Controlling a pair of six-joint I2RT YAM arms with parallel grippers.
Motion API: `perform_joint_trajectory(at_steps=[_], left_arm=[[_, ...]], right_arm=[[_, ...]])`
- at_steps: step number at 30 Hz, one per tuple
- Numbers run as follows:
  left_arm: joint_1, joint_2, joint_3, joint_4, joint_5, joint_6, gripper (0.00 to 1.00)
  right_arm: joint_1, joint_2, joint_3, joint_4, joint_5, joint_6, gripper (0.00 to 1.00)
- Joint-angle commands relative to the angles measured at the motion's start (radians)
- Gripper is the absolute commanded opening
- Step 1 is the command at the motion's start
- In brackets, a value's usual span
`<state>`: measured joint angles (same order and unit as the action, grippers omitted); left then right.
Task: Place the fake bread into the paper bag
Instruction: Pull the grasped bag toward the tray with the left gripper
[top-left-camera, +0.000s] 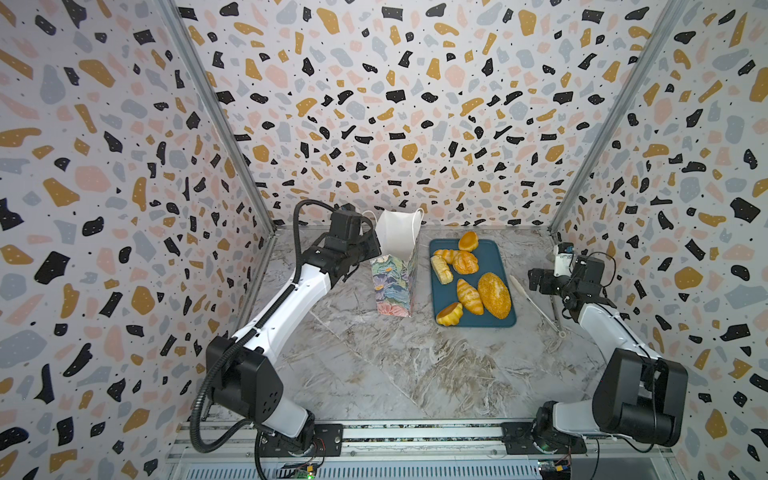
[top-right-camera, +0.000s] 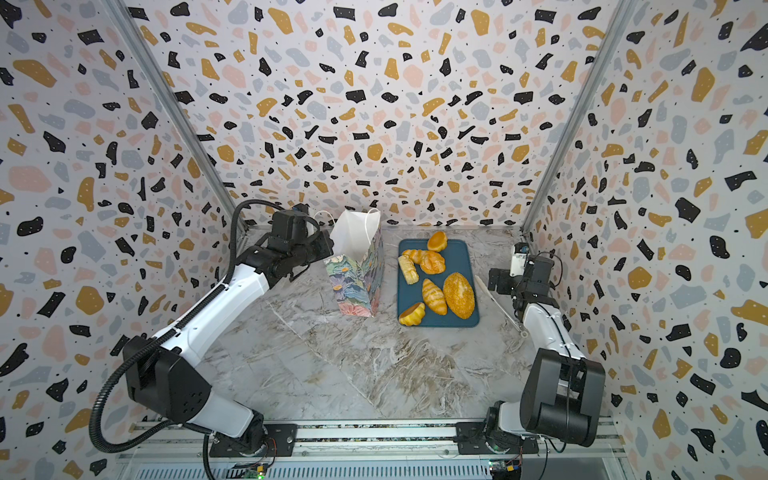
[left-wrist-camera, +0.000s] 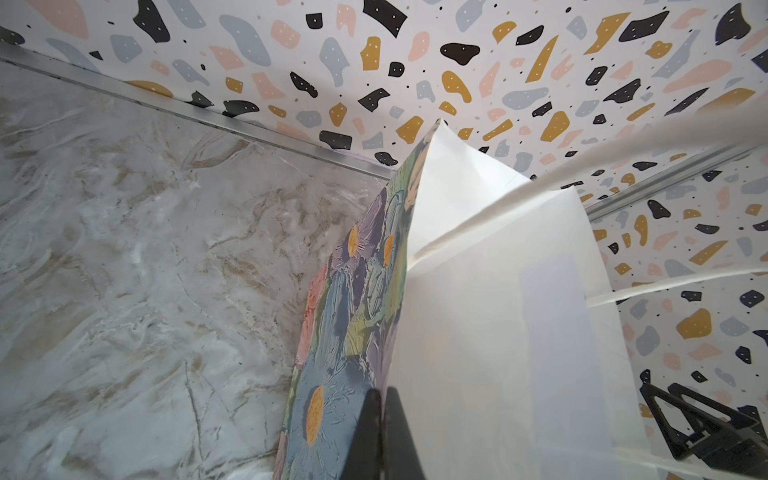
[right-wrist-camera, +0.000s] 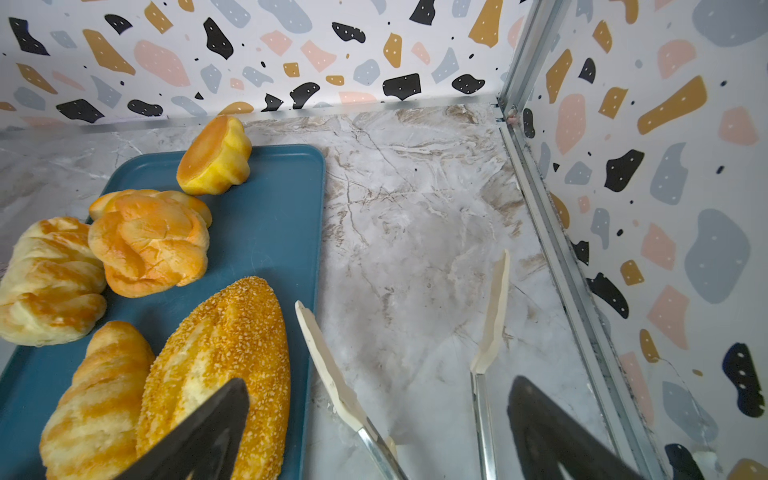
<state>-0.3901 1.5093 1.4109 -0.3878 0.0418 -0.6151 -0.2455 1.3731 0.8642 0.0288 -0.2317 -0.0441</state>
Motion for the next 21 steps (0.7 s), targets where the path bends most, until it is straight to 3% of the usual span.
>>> perform_joint_trajectory(at_steps=[1, 3, 5, 14, 21], left_arm=[[-0.013, -0.052, -0.056, 0.071, -0.010, -0.039, 0.00], [-0.018, -0.071, -0.095, 0.091, -0.011, -0.053, 0.00], [-0.017, -0.085, -0.124, 0.105, -0.013, -0.061, 0.06], [-0.017, -0.100, -0.125, 0.099, -0.034, -0.052, 0.69], [-0.018, -0.114, -0.092, 0.098, -0.006, -0.052, 0.83]], right_arm=[[0.004, -0.036, -0.007, -0.004, -0.012, 0.017, 0.99], [0.004, -0.038, -0.007, -0.006, -0.015, 0.019, 0.99], [0.005, -0.037, -0.008, -0.007, -0.021, 0.022, 0.99], [0.005, -0.042, -0.007, -0.015, -0.026, 0.026, 0.99], [0.005, -0.044, 0.003, -0.033, -0.038, 0.024, 0.99]])
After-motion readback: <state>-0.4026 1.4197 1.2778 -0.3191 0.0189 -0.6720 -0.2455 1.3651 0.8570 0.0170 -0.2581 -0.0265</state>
